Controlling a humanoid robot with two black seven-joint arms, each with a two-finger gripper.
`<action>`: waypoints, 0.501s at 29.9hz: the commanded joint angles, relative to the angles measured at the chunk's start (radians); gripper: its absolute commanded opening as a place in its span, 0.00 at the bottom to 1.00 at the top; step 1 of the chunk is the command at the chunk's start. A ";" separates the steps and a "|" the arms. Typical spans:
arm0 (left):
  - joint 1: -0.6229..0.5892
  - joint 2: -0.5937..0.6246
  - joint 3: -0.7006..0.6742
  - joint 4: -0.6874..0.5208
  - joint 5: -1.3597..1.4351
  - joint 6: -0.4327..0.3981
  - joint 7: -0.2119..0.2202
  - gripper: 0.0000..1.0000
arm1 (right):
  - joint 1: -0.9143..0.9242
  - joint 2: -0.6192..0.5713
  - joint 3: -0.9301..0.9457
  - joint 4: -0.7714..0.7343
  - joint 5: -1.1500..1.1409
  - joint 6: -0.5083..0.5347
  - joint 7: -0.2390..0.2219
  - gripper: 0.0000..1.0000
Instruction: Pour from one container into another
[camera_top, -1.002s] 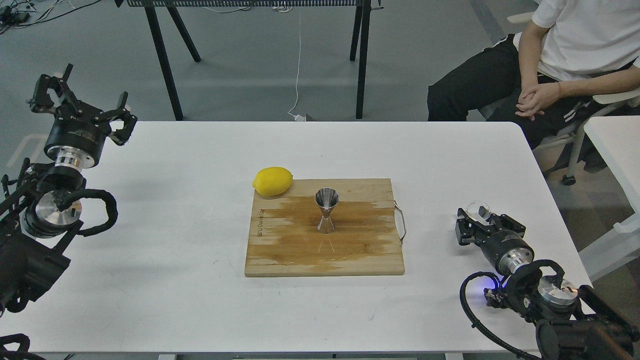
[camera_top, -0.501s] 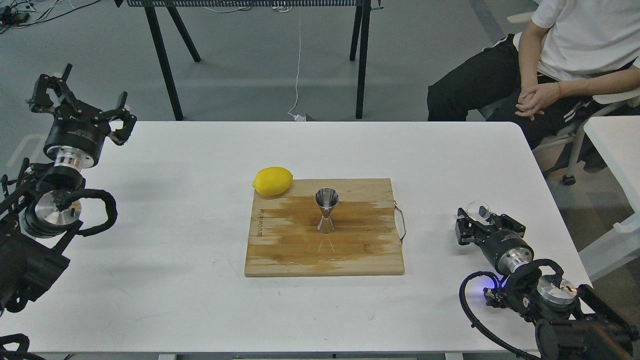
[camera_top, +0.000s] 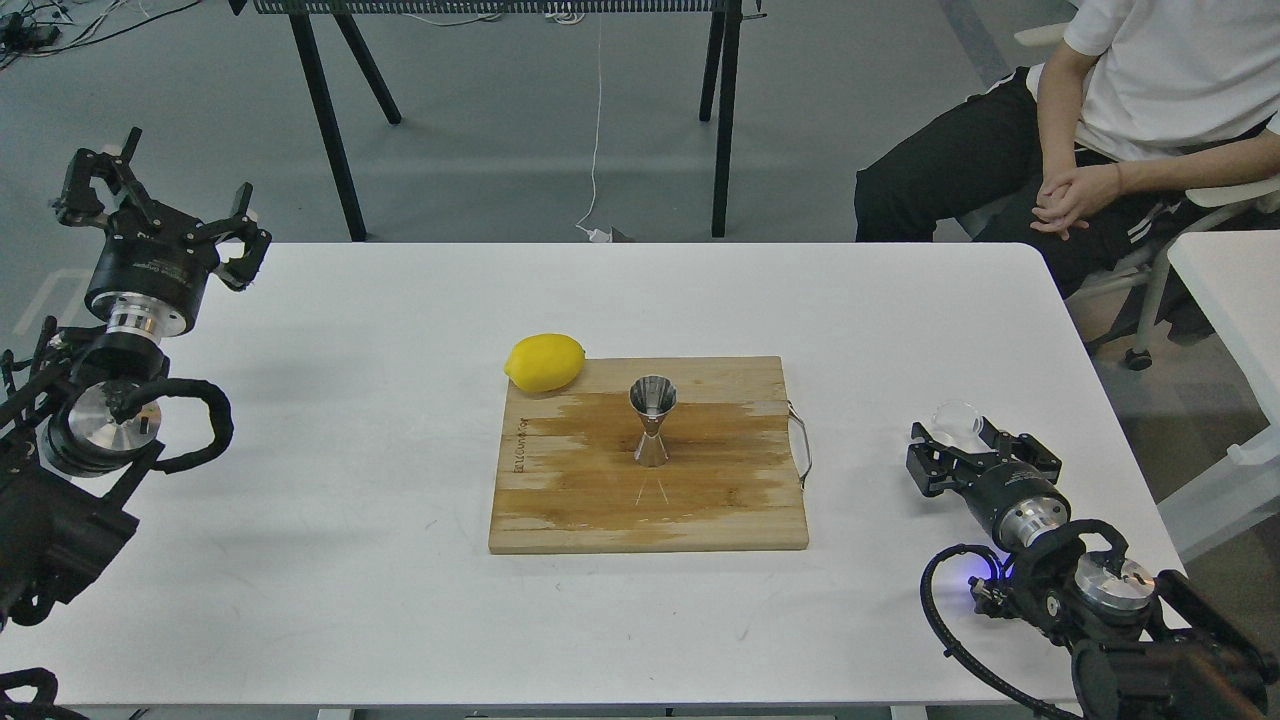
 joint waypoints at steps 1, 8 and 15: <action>0.000 0.002 -0.001 0.000 0.000 0.000 0.000 1.00 | -0.014 -0.009 0.006 0.063 -0.001 0.002 0.000 0.97; 0.002 0.003 -0.003 0.000 0.000 -0.001 0.000 1.00 | -0.027 -0.075 0.002 0.179 -0.008 0.063 -0.001 0.98; 0.002 0.006 -0.009 0.000 0.000 -0.001 0.003 1.00 | 0.011 -0.195 0.003 0.340 -0.059 0.103 0.002 0.99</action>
